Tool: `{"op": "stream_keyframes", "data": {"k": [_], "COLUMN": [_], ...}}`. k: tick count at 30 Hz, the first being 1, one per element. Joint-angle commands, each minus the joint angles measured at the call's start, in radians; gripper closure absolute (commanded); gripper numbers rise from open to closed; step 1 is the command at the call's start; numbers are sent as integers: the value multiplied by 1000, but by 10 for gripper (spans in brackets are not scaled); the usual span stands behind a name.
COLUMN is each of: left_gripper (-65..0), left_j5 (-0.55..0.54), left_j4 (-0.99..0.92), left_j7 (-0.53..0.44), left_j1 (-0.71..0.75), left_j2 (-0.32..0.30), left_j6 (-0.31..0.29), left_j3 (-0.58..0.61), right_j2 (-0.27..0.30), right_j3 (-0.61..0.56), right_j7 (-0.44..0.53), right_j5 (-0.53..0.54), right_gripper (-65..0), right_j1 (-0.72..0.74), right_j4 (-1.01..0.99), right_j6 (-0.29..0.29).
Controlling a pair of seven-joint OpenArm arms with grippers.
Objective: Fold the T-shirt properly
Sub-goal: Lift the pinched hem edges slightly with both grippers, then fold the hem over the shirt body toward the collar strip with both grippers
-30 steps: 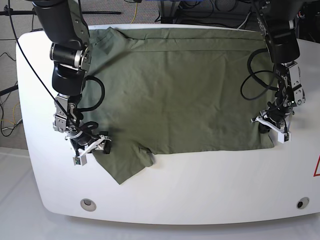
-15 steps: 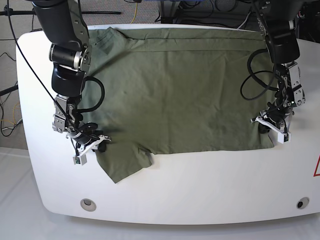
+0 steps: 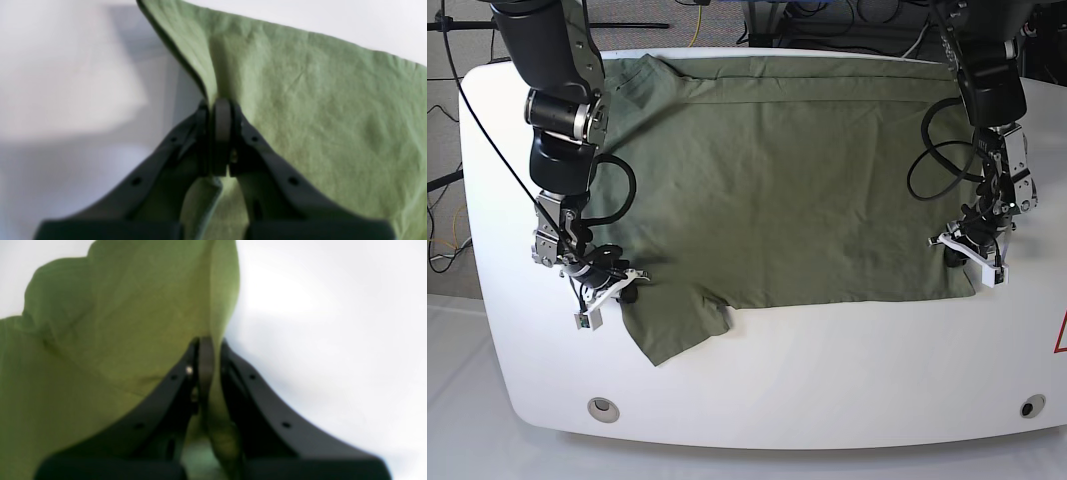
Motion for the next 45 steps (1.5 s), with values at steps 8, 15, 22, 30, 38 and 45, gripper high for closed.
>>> {"op": "stream_keyframes", "data": {"k": [8, 15, 22, 30, 38, 45], "left_gripper": [0, 0, 0, 0, 0, 0], "left_j5": [-6, -4, -4, -7, -7, -9], "left_j4": [16, 16, 19, 54, 164, 243], "left_j7": [-29, -30, -32, -34, -26, -17], "left_j1": [-25, -21, -19, -5, 49, 92], "left_j2": [-11, -12, -14, -23, -19, -21], "left_j6": [-9, -12, -13, -17, -12, -11], "left_j3": [-2, -2, -5, -4, -7, -9], "right_j2": [-2, -14, -20, -11, -5, -4], "right_j3": [0, -3, -7, -6, -6, -8], "right_j7": [-10, -37, -93, -244, -337, -377], "right_j5": [-14, -10, -4, -1, 21, 24], "right_gripper": [0, 0, 0, 0, 0, 0], "right_j1": [-1, 3, 14, 30, -1, -61], "right_j4": [113, 181, 245, 360, 457, 565], "right_j6": [0, 2, 6, 21, 23, 26]}}
